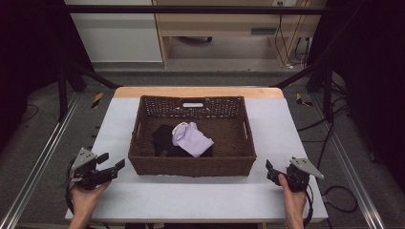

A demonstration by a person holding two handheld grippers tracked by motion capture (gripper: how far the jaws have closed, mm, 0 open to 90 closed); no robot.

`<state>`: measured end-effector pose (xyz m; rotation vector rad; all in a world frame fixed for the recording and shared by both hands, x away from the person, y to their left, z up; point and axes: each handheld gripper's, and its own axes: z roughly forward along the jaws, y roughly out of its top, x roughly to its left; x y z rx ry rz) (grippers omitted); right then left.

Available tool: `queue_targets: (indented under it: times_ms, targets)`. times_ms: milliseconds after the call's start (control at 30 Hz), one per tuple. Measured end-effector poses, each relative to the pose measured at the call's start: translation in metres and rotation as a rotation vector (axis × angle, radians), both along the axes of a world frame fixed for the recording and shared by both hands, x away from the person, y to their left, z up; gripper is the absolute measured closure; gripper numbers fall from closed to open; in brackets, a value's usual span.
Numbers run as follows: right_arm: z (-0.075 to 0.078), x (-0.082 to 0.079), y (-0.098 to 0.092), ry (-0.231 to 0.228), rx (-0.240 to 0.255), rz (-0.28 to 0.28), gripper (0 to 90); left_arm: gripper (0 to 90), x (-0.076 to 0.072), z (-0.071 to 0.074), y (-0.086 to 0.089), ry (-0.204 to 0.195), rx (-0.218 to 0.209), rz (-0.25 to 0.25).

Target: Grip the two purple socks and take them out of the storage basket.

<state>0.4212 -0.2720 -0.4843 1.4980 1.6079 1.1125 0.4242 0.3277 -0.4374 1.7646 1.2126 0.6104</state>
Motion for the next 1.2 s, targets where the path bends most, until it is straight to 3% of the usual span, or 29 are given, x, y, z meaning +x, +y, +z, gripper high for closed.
queue_targets:
  times_ms: [367,767,1200]
  targets:
    - [0.0,0.0,0.001,-0.003,-0.01,-0.002,4.8,32.4,-0.005,0.022,0.001,-0.055,-0.028,0.0]
    - [0.0,0.0,0.002,0.0,-0.018,-0.002,4.6,33.7,-0.005,0.056,-0.008,-0.141,-0.05,-0.012]
    - [0.0,0.0,0.002,0.001,-0.018,-0.003,4.6,33.6,0.011,0.077,-0.045,-0.17,-0.064,-0.061]
